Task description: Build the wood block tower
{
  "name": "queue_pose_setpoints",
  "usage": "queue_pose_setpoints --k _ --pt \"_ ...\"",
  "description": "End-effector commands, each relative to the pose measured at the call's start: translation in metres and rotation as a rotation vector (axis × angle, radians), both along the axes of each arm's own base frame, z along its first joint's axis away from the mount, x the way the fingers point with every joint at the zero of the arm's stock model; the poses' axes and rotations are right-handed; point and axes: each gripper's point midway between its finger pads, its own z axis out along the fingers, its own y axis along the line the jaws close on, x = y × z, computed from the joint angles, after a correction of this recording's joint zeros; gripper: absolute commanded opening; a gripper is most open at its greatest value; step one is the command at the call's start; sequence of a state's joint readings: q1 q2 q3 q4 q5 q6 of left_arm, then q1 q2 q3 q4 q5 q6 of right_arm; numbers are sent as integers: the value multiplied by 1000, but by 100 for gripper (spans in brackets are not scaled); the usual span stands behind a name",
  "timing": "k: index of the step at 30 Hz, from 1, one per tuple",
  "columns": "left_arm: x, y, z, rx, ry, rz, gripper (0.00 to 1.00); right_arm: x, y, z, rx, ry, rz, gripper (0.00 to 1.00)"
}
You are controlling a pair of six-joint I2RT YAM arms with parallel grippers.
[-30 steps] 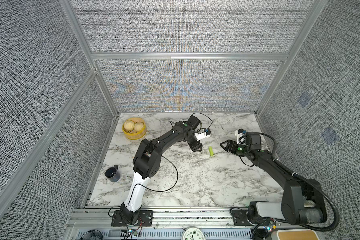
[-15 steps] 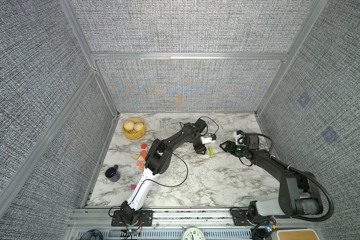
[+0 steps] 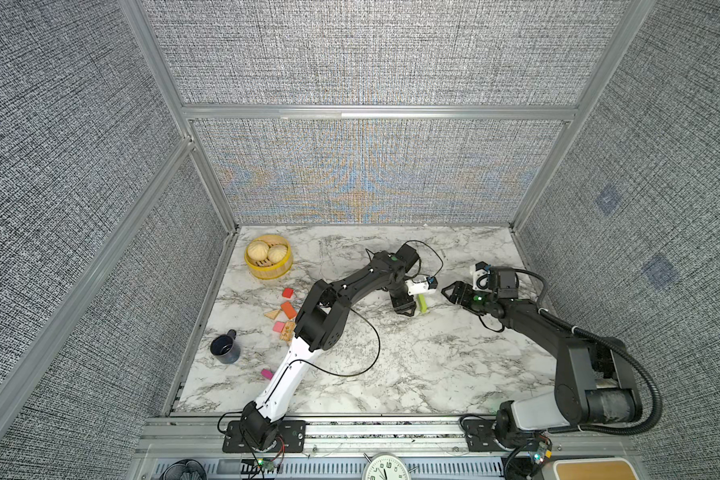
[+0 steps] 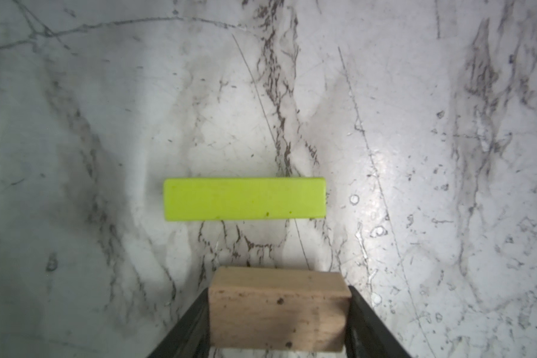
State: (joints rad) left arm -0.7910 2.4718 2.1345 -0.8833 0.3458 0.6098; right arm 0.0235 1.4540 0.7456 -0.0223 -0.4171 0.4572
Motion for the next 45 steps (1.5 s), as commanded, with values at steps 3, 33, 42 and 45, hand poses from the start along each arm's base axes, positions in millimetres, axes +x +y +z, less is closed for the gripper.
queue_pose_setpoints --k 3,33,42,45 --pt "5 -3 -3 -8 -4 6 52 3 -11 1 -16 -7 -48 78" --pt "6 -24 -7 -42 -12 -20 67 3 -15 1 -2 -7 -61 78" --pt "9 -16 -6 -6 -37 -12 83 3 -15 1 2 -7 -59 78" --pt "12 -12 -2 15 -57 8 88 3 -15 1 0 -8 -60 78"
